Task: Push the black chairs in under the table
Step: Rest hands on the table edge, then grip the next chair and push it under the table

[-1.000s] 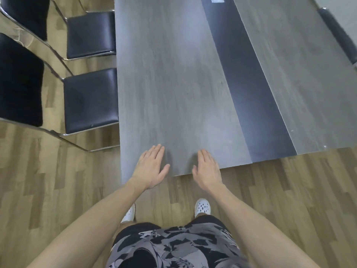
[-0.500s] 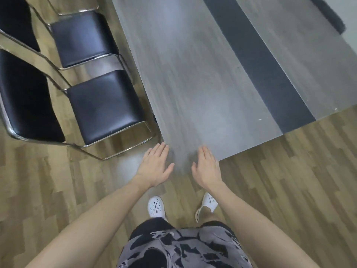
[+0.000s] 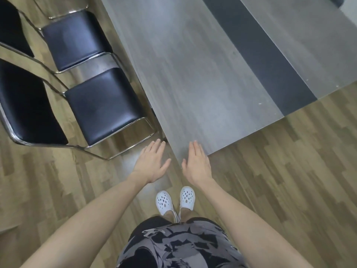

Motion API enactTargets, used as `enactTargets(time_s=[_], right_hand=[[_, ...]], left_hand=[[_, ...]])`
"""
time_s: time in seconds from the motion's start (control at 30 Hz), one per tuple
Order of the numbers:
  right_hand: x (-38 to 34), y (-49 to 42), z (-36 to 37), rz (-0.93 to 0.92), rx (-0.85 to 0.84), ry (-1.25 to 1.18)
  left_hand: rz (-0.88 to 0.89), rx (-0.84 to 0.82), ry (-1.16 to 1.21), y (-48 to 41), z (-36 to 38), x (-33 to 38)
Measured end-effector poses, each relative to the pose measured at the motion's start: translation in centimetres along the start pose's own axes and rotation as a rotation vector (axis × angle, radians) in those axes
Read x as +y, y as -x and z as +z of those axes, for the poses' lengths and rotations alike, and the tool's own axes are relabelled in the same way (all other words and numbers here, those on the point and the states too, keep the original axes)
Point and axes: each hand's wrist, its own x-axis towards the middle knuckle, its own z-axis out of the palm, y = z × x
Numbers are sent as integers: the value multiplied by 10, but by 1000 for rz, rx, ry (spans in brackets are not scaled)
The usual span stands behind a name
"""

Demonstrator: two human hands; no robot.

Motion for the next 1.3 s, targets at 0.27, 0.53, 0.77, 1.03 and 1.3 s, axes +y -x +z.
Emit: enactTargets(time_s=[0.27,0.53,0.77,1.03,1.3], right_hand=[[8,0,3,-67,24,22],[-34,-16,29,-36,48,95],[-128,-36,78,64,86,112],[-256,-55,129,179,38,106],[-338,-61,149,214,15,35]], left_hand=[[-90,-6,27,-6,-4,3],[-78,-13,53,-11,-17,-47],[54,-47,-26,-10,-36,-161],[166,-46,-104,0,-78,-310],[271,-75,-113,7,-99,-386]])
